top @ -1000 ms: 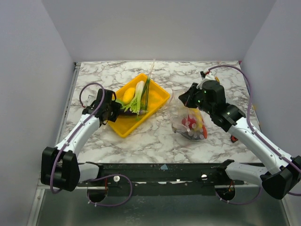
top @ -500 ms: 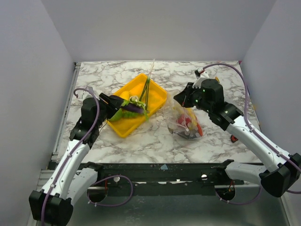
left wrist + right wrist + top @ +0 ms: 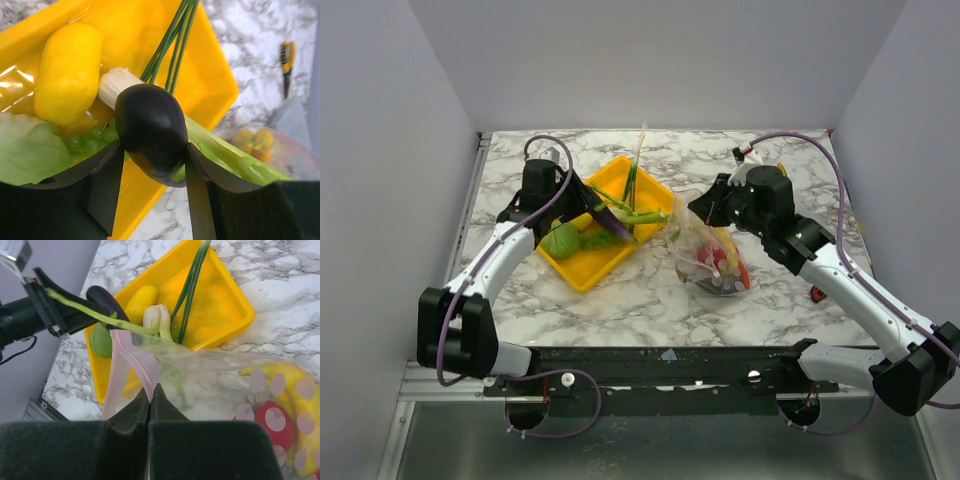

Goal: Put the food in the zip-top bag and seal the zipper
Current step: Adjust the fake vegetable in the bin.

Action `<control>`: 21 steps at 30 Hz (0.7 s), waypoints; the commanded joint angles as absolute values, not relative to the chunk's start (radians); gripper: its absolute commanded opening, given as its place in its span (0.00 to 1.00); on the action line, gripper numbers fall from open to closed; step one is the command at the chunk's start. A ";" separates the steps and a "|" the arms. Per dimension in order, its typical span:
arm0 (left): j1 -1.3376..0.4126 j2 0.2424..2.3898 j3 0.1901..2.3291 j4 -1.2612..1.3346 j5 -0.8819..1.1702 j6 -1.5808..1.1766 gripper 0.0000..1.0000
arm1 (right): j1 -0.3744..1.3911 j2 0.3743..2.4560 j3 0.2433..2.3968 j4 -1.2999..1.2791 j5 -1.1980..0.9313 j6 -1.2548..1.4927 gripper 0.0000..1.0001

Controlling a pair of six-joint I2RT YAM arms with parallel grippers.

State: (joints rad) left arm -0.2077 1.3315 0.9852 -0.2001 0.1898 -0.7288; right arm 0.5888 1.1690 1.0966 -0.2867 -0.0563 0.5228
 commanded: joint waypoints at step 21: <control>-0.189 1.497 1.151 -0.570 0.164 -0.461 0.89 | 0.585 1.170 1.126 -0.292 -0.027 0.518 0.01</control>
